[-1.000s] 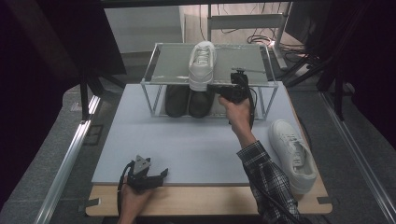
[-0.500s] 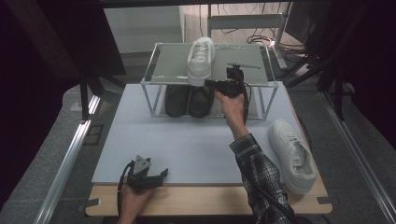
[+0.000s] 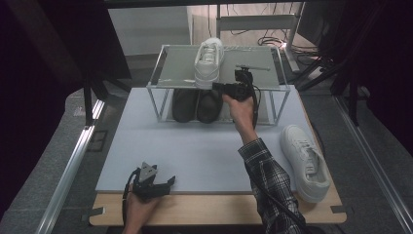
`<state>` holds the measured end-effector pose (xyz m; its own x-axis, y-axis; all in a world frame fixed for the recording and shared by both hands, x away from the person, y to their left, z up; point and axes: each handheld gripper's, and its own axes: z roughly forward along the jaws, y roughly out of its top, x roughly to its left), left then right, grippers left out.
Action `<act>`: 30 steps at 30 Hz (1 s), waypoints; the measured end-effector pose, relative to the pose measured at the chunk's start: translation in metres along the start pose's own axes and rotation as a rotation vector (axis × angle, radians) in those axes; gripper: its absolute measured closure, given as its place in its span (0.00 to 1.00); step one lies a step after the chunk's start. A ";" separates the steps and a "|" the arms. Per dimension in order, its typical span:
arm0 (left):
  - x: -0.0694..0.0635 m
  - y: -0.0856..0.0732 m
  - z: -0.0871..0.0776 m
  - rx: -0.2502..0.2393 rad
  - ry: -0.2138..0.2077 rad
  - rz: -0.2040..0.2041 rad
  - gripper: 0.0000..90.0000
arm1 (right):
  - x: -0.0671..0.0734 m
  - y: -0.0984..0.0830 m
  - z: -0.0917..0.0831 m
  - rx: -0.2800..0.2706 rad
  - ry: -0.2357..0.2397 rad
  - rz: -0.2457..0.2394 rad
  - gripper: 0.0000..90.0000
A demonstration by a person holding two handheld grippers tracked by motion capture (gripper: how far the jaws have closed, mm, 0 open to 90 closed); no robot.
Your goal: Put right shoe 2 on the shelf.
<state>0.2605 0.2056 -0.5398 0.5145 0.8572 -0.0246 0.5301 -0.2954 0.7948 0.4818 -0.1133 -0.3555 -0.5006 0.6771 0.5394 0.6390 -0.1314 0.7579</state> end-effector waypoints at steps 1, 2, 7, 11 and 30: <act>0.000 0.000 0.000 0.000 0.000 0.000 0.17 | 0.000 0.000 -0.001 0.004 0.000 -0.006 0.98; 0.000 0.000 0.000 -0.001 0.000 0.000 0.17 | 0.001 0.000 -0.001 0.004 -0.001 -0.008 0.97; 0.000 0.000 0.000 0.000 0.000 0.000 0.17 | 0.008 -0.003 -0.005 0.017 -0.009 -0.054 0.95; 0.000 0.000 0.000 -0.004 0.001 -0.004 0.17 | 0.012 -0.006 -0.008 0.030 -0.019 -0.093 0.92; 0.000 0.000 0.000 -0.005 0.000 -0.005 0.17 | 0.020 -0.031 -0.024 0.102 -0.072 -0.250 0.72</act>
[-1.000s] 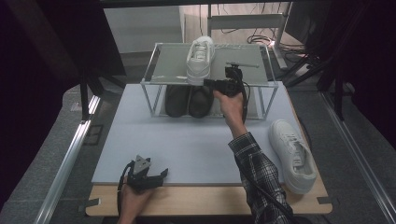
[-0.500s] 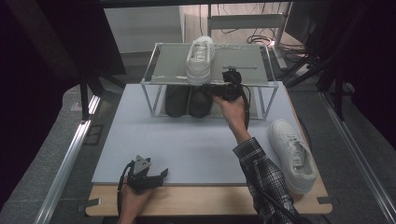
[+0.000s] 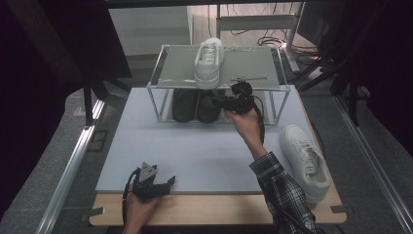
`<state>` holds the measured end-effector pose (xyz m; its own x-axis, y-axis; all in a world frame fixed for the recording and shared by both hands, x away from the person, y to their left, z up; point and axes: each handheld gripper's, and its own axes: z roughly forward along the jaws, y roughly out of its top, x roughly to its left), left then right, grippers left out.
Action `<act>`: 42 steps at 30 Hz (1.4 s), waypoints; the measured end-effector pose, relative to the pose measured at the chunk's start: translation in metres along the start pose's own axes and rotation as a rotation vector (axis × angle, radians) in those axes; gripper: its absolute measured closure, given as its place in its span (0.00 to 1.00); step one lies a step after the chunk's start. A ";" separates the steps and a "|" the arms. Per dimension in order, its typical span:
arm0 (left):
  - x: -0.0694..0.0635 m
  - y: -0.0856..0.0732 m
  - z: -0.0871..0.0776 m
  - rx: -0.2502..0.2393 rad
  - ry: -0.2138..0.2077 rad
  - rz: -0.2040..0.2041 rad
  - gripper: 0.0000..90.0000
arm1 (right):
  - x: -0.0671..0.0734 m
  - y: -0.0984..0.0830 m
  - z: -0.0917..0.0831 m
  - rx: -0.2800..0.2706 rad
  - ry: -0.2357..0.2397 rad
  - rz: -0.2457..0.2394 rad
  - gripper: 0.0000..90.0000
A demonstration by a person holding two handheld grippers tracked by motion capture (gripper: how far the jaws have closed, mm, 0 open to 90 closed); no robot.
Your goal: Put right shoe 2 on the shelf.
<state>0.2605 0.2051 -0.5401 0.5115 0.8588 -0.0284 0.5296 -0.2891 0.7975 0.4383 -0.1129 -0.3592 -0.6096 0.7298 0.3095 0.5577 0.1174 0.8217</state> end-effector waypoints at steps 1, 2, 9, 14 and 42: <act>0.000 0.000 0.000 0.000 0.000 0.000 0.17 | 0.001 -0.002 -0.001 0.007 -0.003 -0.006 0.71; 0.000 0.000 0.000 0.000 0.000 0.001 0.17 | 0.002 -0.004 -0.001 0.010 -0.005 -0.015 0.69; 0.000 0.000 0.000 0.003 0.000 0.002 0.17 | 0.003 -0.021 -0.003 0.042 -0.029 -0.050 0.63; 0.000 0.000 0.000 0.005 0.001 0.002 0.17 | 0.003 -0.032 -0.004 0.085 -0.034 -0.083 0.63; 0.000 0.000 0.000 0.003 0.000 0.000 0.17 | -0.008 -0.075 -0.034 0.209 -0.102 -0.126 0.79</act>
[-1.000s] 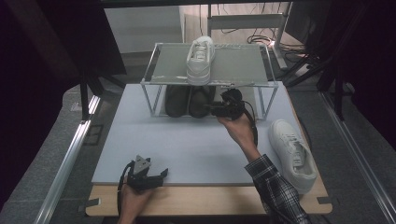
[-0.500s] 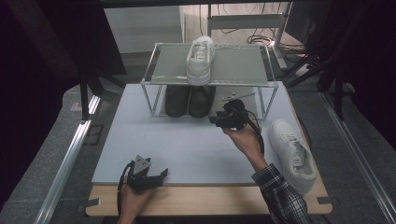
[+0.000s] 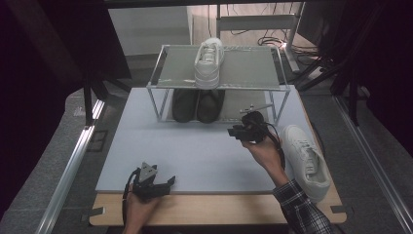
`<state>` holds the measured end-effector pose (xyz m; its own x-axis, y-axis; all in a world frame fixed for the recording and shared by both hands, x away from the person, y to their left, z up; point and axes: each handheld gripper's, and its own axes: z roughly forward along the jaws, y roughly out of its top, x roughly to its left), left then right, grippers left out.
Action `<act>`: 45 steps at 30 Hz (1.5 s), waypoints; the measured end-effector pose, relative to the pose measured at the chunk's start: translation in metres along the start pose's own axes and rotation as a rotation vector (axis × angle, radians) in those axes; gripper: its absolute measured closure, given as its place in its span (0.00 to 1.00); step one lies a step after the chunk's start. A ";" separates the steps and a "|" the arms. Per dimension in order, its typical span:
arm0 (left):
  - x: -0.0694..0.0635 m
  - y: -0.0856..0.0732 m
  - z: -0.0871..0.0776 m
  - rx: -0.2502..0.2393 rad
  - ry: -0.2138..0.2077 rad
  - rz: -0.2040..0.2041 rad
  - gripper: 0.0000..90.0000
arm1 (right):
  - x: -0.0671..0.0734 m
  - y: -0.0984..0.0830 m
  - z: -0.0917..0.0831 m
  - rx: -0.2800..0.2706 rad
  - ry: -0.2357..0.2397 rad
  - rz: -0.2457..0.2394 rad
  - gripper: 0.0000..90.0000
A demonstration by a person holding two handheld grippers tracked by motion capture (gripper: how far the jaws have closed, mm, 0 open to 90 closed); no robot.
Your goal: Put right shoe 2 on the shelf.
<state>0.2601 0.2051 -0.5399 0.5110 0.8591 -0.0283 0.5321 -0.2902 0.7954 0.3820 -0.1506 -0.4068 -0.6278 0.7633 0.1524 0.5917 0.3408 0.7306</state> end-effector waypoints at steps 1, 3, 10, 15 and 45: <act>0.000 0.000 0.000 0.000 0.000 0.000 0.17 | 0.000 -0.002 -0.001 0.004 -0.001 -0.007 0.81; 0.000 0.000 0.000 0.000 0.000 0.000 0.17 | -0.001 -0.005 -0.003 0.017 -0.011 -0.017 0.85; 0.000 0.000 0.000 0.000 0.000 0.001 0.17 | -0.008 -0.016 -0.013 0.043 -0.047 -0.023 0.99; 0.000 0.000 0.000 0.000 0.000 0.001 0.17 | -0.017 -0.023 -0.024 0.047 -0.077 -0.010 0.99; 0.000 0.000 0.000 0.000 0.000 0.000 0.17 | -0.088 -0.071 -0.094 0.053 -0.261 0.133 0.99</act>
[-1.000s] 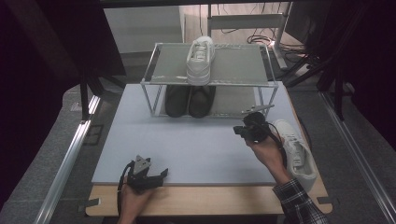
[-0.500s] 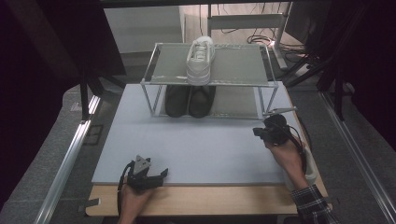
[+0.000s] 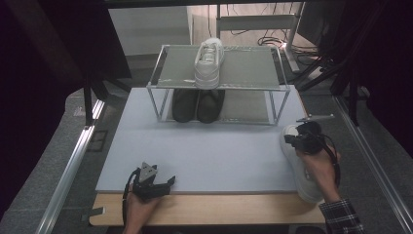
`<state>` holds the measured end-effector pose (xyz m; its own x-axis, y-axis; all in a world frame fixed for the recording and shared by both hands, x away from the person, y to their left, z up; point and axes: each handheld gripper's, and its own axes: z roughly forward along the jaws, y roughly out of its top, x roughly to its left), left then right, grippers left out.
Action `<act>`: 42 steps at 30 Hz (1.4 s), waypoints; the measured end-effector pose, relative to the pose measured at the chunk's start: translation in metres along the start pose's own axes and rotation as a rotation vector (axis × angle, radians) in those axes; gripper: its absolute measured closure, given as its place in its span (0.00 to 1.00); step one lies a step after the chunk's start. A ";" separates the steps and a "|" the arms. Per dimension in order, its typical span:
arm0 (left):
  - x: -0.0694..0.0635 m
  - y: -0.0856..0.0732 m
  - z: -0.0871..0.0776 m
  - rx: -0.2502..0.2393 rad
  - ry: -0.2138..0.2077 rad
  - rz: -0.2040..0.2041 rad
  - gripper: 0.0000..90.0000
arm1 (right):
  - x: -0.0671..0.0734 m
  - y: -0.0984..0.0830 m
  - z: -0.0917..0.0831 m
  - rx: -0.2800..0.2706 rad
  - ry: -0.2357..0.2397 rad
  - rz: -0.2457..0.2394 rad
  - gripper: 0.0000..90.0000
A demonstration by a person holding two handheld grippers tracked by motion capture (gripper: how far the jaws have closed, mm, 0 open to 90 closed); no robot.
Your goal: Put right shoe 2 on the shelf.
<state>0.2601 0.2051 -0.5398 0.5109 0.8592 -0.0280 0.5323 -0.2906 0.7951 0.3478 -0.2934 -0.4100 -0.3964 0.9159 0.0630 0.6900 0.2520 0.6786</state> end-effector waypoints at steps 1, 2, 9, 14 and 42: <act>0.000 0.000 0.000 0.000 0.000 0.000 0.17 | -0.003 -0.001 -0.001 0.000 -0.005 0.006 0.99; 0.000 0.000 0.000 -0.001 0.001 0.000 0.17 | -0.006 -0.003 -0.003 0.000 -0.009 0.010 0.99; 0.000 0.000 0.000 0.000 0.000 0.000 0.17 | -0.015 -0.014 -0.013 -0.010 -0.015 0.036 0.99; 0.000 0.000 0.000 0.000 0.000 0.000 0.17 | -0.013 -0.022 -0.023 -0.018 -0.010 0.031 0.98; 0.000 0.000 0.000 -0.001 0.000 0.000 0.17 | 0.002 -0.068 -0.061 -0.004 -0.040 0.032 0.77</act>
<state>0.2601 0.2051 -0.5398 0.5107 0.8593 -0.0278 0.5318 -0.2903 0.7956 0.2635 -0.3276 -0.4116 -0.3499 0.9351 0.0558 0.6993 0.2211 0.6798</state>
